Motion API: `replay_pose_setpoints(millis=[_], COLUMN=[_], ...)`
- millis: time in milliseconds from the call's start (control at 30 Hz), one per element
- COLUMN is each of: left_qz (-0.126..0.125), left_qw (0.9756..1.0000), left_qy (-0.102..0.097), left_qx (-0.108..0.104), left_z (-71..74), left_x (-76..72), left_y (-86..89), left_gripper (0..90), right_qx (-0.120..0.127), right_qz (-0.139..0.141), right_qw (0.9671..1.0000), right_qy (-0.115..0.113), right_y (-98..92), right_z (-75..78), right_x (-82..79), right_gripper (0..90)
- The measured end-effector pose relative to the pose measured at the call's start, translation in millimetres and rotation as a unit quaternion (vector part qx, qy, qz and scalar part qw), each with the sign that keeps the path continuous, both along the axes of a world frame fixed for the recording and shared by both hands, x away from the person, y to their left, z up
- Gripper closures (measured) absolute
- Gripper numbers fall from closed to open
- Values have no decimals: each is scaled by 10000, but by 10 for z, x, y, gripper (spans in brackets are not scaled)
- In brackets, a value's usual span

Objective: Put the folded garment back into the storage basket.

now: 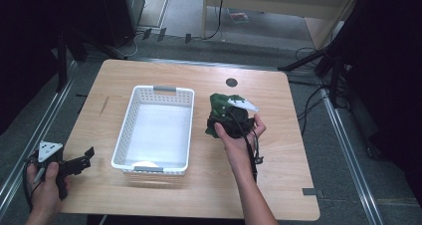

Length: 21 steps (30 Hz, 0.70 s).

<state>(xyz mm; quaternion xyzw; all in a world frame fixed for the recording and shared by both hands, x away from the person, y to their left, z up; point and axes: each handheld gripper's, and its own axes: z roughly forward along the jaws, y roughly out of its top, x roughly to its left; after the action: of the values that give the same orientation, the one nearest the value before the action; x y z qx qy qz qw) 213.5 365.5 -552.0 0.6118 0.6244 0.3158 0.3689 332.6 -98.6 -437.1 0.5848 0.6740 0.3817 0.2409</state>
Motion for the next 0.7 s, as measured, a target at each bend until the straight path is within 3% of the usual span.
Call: replay_pose_setpoints(millis=[700], left_qz=[-30], left_qw=[10000], left_qy=[6], left_qx=[-5], left_z=[1], left_x=[-1], left_y=[0], left_gripper=[2], right_qx=[-3], right_qz=[325], right_qw=[9995], right_qy=[-42], right_y=[481], right_z=[173], right_x=[16], right_gripper=[122])
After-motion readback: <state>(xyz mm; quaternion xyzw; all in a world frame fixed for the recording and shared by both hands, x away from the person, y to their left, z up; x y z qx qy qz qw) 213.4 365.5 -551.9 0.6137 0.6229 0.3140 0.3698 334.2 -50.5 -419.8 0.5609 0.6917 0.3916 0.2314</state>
